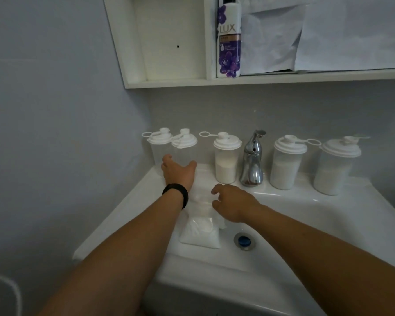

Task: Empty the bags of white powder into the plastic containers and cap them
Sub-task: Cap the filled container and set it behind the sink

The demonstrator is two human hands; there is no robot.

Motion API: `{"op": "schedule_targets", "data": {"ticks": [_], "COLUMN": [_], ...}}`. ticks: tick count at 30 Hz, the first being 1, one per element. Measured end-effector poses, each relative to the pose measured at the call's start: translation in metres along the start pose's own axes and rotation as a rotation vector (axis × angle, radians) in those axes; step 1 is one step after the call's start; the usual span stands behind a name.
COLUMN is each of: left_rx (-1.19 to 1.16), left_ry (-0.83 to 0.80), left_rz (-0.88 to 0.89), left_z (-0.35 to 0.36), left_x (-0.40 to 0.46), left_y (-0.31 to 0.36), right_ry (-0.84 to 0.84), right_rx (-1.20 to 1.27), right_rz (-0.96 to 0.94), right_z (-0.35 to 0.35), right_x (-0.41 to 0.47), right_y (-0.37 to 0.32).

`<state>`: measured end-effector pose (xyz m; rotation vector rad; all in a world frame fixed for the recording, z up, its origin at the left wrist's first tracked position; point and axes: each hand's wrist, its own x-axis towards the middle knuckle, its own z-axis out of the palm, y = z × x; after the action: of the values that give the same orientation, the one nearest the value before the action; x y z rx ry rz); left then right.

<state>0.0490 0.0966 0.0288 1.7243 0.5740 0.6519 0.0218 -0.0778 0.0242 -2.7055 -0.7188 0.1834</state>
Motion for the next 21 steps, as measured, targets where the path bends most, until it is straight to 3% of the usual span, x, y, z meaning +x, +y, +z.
{"op": "schedule_targets", "data": {"ticks": [11,21], "left_rx": [-0.014,-0.076], "left_ry": [-0.035,0.021], "left_rz": [0.037,0.193], "left_z": [0.022,-0.011], "left_x": [0.026,-0.028], "left_y": [-0.004,-0.005], "right_ry": [0.007,0.062], "right_rx": [-0.008,0.113], "right_rz": [-0.001,-0.009], "right_z": [0.005,0.009], "right_x": [-0.004,-0.032], "right_y": [0.020,0.038]}}
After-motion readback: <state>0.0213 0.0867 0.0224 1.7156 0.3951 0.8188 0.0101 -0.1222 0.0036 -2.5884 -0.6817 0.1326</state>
